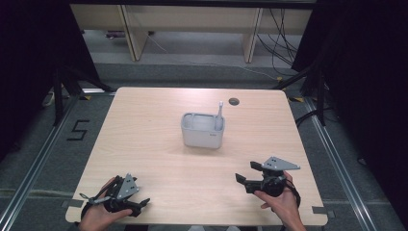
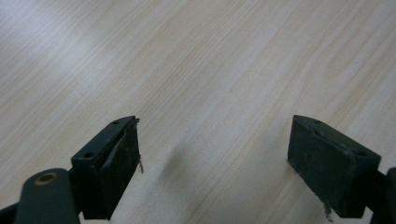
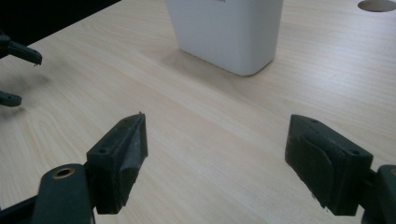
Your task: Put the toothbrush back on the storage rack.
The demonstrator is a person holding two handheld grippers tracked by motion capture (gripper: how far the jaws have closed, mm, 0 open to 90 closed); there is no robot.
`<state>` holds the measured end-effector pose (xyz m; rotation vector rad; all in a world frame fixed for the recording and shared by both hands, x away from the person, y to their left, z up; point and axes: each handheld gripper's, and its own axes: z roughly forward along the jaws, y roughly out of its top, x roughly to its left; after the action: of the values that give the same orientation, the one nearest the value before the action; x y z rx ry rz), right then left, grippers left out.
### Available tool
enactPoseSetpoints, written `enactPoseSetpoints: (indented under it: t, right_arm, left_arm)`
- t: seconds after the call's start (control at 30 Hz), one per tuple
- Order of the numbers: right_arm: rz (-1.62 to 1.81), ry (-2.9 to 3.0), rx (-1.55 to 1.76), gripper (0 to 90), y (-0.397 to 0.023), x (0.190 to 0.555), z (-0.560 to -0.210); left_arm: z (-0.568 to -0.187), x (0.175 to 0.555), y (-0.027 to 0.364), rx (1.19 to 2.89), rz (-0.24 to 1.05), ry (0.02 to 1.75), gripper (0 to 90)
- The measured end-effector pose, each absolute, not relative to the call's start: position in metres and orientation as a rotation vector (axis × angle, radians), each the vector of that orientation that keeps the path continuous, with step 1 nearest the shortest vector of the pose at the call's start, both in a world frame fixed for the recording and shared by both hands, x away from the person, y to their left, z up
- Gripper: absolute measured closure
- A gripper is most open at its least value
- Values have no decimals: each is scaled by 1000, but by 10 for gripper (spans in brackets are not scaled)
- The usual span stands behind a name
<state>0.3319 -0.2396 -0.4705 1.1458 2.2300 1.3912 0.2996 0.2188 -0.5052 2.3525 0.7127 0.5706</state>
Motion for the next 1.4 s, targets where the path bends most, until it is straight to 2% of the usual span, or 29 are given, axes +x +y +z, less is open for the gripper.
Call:
enactPoseSetpoints:
  t: [0.43,1.4]
  right_arm:
    - [1323,2270,1125,155,-246,315,-474]
    - [1197,2350,1140,156,-248,306,-488]
  left_arm:
    - [-505,299,219,2353,570,713,164]
    - [-505,299,218,2350,571,709,164]
